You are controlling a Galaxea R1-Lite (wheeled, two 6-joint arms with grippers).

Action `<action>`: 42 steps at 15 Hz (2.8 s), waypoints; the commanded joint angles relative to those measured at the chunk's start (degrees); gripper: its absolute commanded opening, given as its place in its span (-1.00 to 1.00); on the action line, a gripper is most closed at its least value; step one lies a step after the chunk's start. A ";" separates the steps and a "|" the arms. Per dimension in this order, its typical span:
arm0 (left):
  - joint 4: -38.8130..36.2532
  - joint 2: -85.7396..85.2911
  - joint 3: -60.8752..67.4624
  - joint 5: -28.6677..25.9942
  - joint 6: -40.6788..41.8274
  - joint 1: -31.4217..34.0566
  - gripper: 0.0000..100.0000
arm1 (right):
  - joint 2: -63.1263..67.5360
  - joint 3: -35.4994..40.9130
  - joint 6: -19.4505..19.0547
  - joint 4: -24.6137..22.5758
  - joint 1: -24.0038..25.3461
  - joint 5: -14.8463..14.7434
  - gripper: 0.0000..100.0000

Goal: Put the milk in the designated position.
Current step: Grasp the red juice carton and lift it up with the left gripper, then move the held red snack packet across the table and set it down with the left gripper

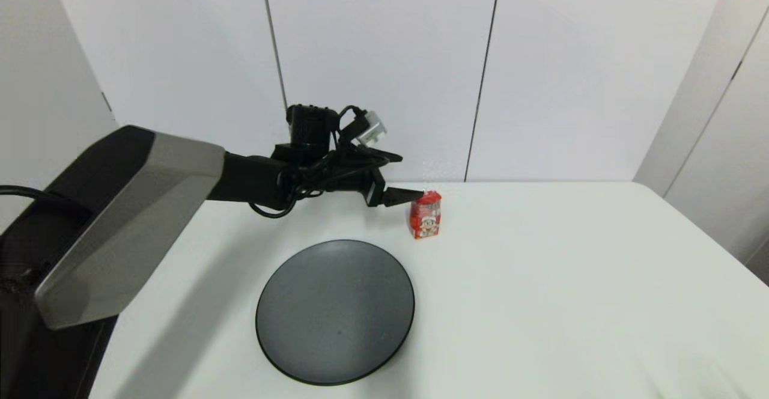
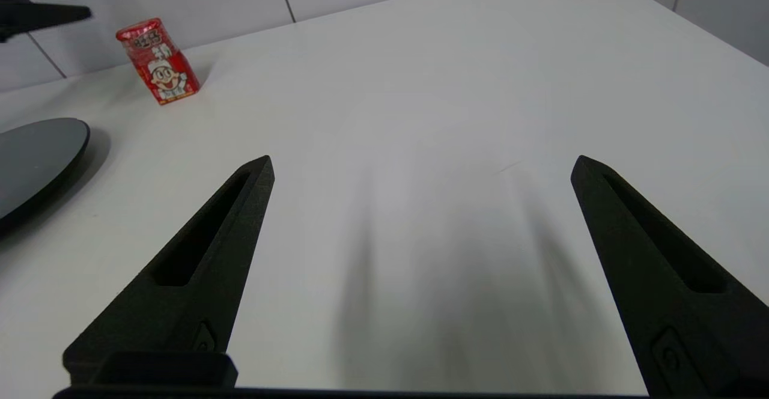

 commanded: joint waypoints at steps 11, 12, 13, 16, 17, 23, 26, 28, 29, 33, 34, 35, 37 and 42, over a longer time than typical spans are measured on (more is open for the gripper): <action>0.04 9.90 -6.84 -1.10 -4.48 -4.75 1.00 | 0.07 0.09 0.05 0.04 0.01 -0.06 1.00; -0.05 10.16 -7.28 -1.10 -4.48 -4.75 1.00 | 0.07 0.09 0.05 -0.05 0.01 0.03 1.00; -0.05 10.60 -7.80 -1.10 -4.48 -4.66 1.00 | 0.07 0.00 0.05 0.04 0.01 -0.06 1.00; 0.12 11.04 -8.24 -1.10 -4.56 -4.48 1.00 | 0.07 0.09 0.05 0.04 0.01 0.03 1.00; 0.12 11.04 -8.24 -1.10 -4.56 -4.31 1.00 | 0.07 0.00 0.05 -0.05 0.01 0.03 1.00; 0.04 11.75 -7.98 -1.10 -4.39 -3.25 -1.00 | 0.07 0.09 0.05 0.04 0.01 -0.06 1.00; 0.12 11.75 -7.98 -1.10 -4.39 -3.25 -1.00 | 0.07 0.09 0.05 0.04 0.01 0.03 1.00; 0.21 11.48 -7.89 -1.10 -4.39 -3.25 -1.00 | 0.07 0.09 0.05 -0.05 0.01 0.03 1.00; 0.30 10.96 -7.89 -1.10 -4.48 -3.25 -1.00 | 0.07 0.09 0.05 -0.05 0.01 0.03 1.00; 5.22 4.98 -7.54 -0.75 -3.68 -3.34 -1.00 | 0.07 0.00 0.05 -0.05 0.01 0.03 1.00; 7.16 2.69 -7.28 -0.58 -3.42 -3.34 -1.00 | 0.07 0.09 0.05 -0.05 0.01 0.03 1.00; 9.53 -0.82 -5.61 -0.40 -3.42 -3.25 -1.00 | 0.07 0.09 0.05 0.04 0.01 -0.06 1.00; 11.90 -6.89 -1.47 1.97 -3.51 -3.16 -1.00 | 0.07 0.09 0.05 0.04 0.01 0.03 1.00; 11.55 -27.72 21.29 15.59 -4.39 1.14 -1.00 | 0.07 0.09 0.05 -0.05 0.01 0.03 1.00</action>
